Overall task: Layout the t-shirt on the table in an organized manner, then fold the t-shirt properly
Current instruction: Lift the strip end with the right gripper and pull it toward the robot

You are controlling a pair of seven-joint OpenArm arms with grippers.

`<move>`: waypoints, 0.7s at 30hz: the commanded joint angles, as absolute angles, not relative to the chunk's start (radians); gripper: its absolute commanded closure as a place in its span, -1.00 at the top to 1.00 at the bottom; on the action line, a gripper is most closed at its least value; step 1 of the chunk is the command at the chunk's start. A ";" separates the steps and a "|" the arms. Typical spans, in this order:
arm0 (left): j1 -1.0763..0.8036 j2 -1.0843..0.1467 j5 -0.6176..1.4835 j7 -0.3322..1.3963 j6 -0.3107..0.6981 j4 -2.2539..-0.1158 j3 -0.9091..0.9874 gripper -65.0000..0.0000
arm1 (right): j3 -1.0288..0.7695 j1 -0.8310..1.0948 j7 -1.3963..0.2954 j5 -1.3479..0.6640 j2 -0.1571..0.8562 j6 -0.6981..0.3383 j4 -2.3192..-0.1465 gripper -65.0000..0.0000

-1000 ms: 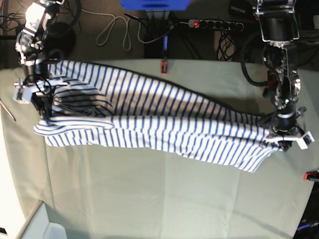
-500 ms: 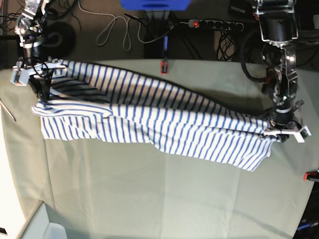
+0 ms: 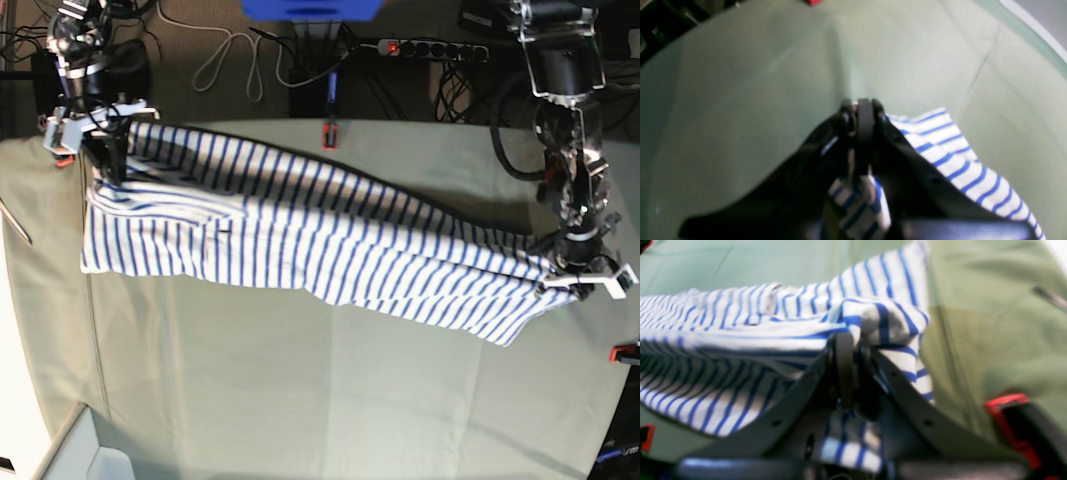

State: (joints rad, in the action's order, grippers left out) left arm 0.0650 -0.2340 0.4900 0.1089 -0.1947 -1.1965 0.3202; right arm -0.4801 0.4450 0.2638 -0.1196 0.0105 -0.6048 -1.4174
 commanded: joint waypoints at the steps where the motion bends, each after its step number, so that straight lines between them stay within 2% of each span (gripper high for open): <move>1: 0.087 -0.248 0.484 0.077 -0.193 -1.210 0.326 -1.00 | -0.486 0.447 0.298 -0.139 0.021 -0.608 -1.431 -1.00; 10: 0.093 -0.249 0.484 0.077 -0.193 -1.135 0.326 -0.99 | -0.486 0.438 0.303 -0.137 0.002 -0.608 -1.331 -1.00; 14: 0.093 -0.248 0.484 0.077 -0.193 -1.113 0.326 -0.99 | -0.483 0.452 0.386 -0.133 0.002 -0.608 -1.294 -1.00; 21: 0.096 -0.243 0.484 0.077 -0.193 -1.113 0.321 -0.99 | -0.490 0.415 0.404 -0.088 0.022 -0.608 -1.185 -1.00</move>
